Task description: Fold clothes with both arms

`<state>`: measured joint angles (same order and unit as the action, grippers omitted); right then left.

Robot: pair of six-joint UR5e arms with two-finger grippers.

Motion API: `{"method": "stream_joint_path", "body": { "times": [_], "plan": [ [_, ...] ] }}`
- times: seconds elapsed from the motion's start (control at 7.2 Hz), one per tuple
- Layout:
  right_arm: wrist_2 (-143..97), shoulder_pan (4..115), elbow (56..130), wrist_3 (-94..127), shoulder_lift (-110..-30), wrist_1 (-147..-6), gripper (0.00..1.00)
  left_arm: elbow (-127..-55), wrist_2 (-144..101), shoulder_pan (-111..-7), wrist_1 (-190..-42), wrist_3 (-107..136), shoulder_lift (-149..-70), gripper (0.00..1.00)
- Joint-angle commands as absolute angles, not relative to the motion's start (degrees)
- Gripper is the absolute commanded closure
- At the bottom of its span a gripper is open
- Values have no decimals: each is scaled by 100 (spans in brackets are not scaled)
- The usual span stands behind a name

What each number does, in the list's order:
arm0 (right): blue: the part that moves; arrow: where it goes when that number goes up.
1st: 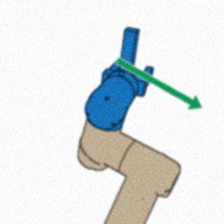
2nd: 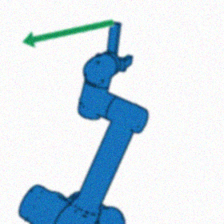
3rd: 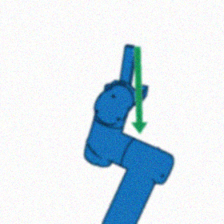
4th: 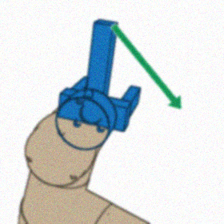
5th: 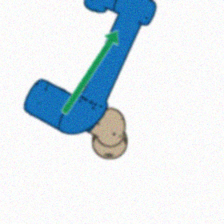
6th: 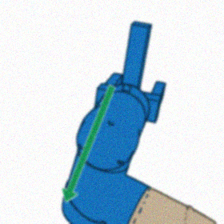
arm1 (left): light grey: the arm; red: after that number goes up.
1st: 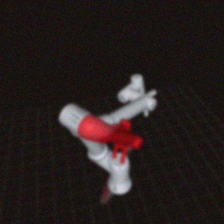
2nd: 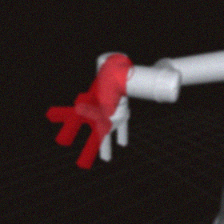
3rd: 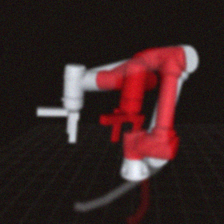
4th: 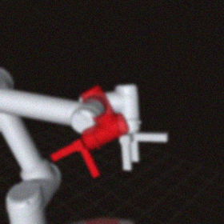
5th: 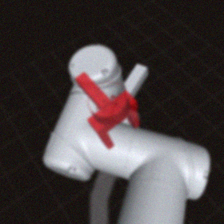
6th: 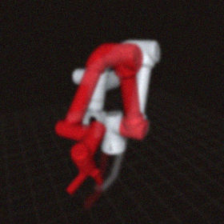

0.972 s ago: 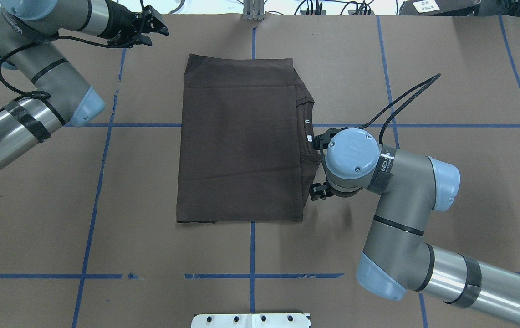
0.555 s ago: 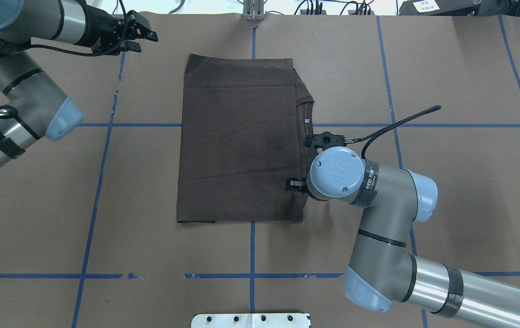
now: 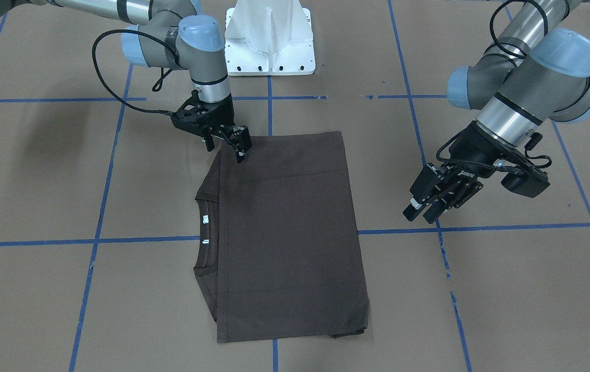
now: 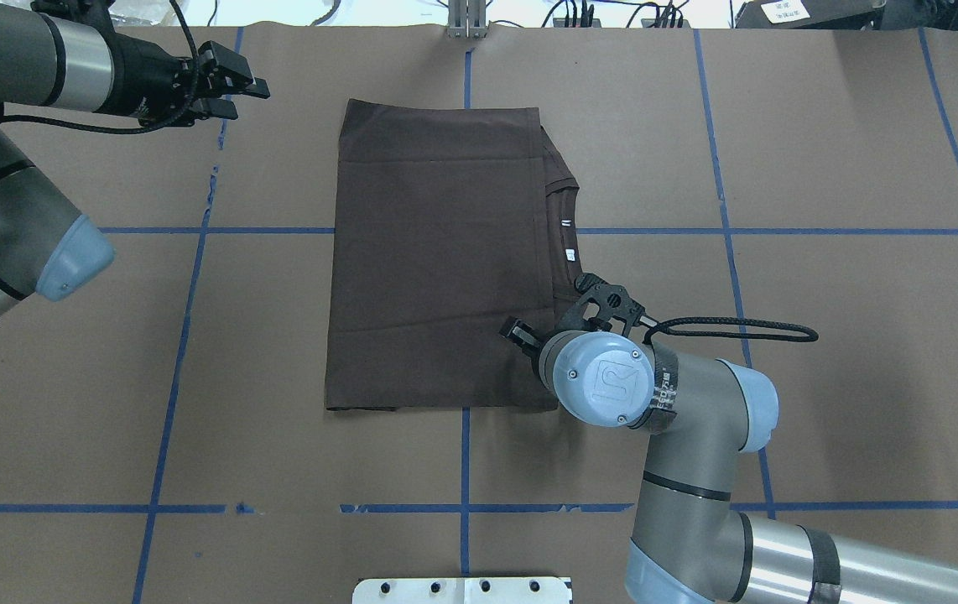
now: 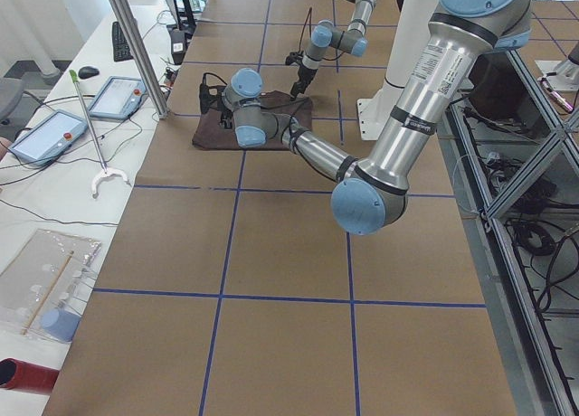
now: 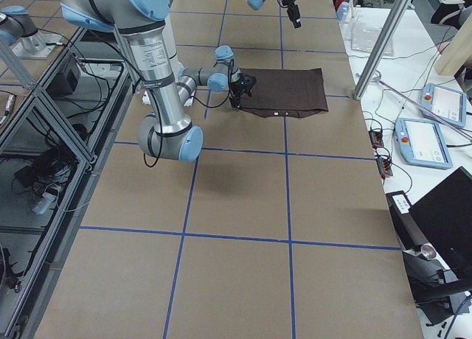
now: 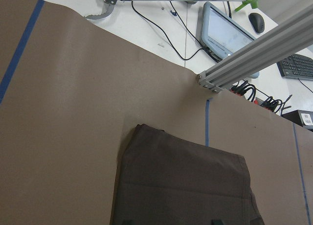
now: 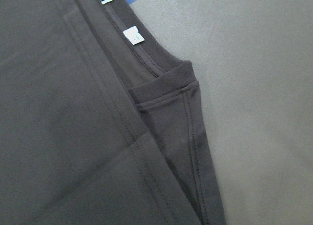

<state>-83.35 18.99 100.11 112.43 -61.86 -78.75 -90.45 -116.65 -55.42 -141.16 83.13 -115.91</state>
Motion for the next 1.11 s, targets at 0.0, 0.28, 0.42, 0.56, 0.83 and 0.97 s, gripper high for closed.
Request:
{"method": "stream_joint_path", "body": {
  "times": [0.0,0.28,0.42,0.56,0.83,0.97],
  "plan": [
    [-8139,1706,10178,11715,-6214,-8180,29,-9053,-11654,-5537,-14124,8323,-11575,37],
    [-8112,1653,10116,11707,-6161,-8200,30,-9018,-11646,-5537,-14115,8288,-11566,37],
    [-8112,1670,10116,11672,-6213,-8200,30,-9035,-11654,-5537,-14107,8279,-11575,37],
    [-8112,1670,10108,11672,-6214,-8209,30,-9026,-11654,-5537,-14106,8271,-11575,37],
    [-8112,1661,10090,11698,-6205,-8209,42,-9053,-11646,-5546,-14106,8270,-11575,37],
    [-8112,1661,10055,11707,-6205,-8209,58,-9061,-11637,-5546,-14106,8271,-11566,37]
  ]
}}
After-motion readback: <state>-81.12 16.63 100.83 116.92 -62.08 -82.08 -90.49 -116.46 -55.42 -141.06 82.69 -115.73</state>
